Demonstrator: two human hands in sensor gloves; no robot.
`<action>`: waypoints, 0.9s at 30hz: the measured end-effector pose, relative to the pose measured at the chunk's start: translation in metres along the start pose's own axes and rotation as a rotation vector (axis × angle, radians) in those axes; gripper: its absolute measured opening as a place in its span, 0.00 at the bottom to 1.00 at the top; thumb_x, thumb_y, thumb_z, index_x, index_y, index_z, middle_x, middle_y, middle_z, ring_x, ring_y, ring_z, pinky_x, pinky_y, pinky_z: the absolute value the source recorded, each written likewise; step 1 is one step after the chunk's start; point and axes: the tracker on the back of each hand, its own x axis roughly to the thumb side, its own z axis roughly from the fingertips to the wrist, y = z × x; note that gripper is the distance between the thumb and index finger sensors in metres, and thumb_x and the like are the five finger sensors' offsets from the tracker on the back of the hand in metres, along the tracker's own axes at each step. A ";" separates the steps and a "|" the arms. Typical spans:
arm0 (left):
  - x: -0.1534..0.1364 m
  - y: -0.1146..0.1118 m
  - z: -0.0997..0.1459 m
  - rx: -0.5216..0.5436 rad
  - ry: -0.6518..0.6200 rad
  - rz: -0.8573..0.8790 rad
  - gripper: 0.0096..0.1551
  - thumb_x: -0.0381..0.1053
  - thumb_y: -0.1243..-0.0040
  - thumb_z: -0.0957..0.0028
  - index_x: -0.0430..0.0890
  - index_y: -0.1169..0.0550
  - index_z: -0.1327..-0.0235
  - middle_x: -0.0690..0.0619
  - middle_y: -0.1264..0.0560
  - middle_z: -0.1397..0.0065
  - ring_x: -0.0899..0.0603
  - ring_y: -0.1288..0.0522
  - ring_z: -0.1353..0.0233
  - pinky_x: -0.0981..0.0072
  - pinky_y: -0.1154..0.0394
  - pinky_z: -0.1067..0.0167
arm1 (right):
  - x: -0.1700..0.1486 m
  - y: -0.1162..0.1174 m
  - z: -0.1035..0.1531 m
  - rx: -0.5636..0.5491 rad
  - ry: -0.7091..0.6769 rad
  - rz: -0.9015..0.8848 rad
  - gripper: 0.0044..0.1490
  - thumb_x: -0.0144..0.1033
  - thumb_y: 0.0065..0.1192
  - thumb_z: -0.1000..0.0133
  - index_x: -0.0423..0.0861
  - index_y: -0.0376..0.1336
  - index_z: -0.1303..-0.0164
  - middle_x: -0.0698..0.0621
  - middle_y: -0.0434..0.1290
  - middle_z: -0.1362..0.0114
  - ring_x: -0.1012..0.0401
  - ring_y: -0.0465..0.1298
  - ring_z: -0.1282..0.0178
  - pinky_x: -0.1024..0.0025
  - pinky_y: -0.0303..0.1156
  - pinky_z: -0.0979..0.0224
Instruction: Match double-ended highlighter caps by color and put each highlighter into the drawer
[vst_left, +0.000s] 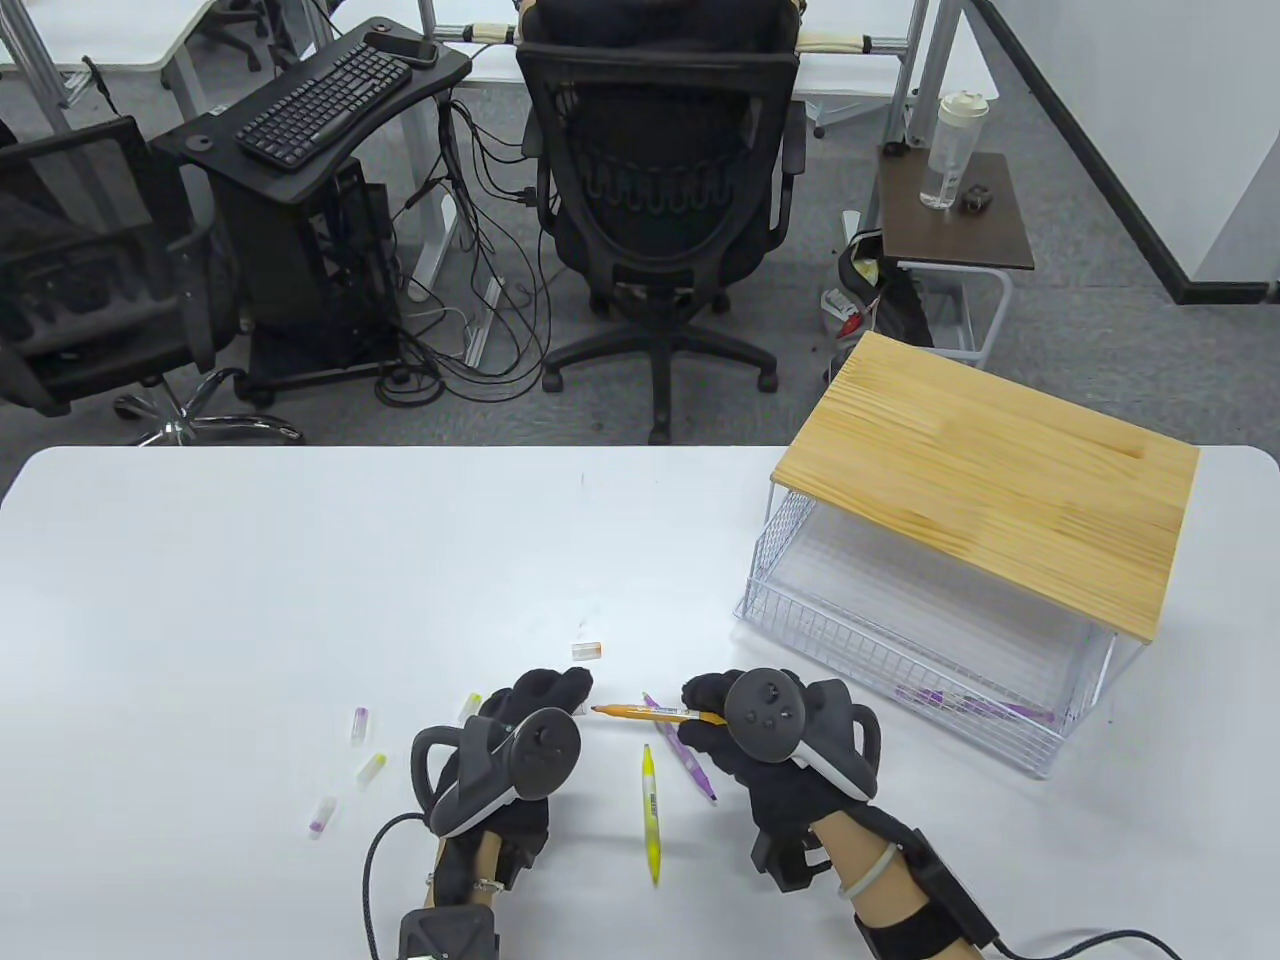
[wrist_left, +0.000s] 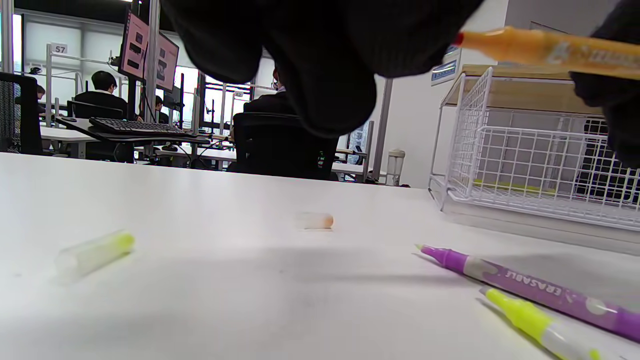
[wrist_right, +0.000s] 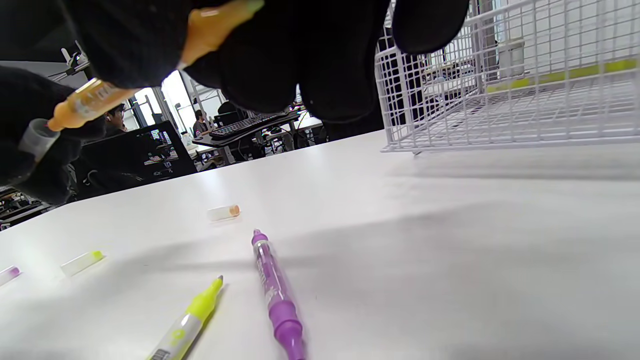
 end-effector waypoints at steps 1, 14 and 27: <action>0.001 0.000 0.000 -0.001 -0.003 -0.003 0.28 0.46 0.42 0.48 0.55 0.28 0.31 0.52 0.28 0.28 0.57 0.18 0.38 0.49 0.27 0.29 | 0.000 0.001 0.000 0.003 -0.001 0.002 0.29 0.57 0.62 0.43 0.64 0.61 0.31 0.62 0.73 0.33 0.54 0.74 0.27 0.41 0.56 0.13; 0.011 -0.002 0.004 0.064 -0.039 0.002 0.30 0.47 0.41 0.48 0.54 0.28 0.29 0.48 0.30 0.25 0.55 0.20 0.35 0.50 0.27 0.30 | 0.003 0.005 0.000 0.045 -0.035 -0.058 0.30 0.55 0.54 0.37 0.64 0.52 0.25 0.64 0.66 0.27 0.57 0.67 0.19 0.43 0.49 0.08; 0.005 0.001 0.008 0.106 -0.055 0.107 0.27 0.49 0.36 0.55 0.56 0.20 0.39 0.56 0.17 0.39 0.59 0.12 0.49 0.55 0.21 0.34 | 0.009 0.005 0.005 -0.013 -0.037 0.030 0.29 0.56 0.39 0.38 0.63 0.56 0.26 0.65 0.69 0.35 0.59 0.70 0.24 0.44 0.50 0.08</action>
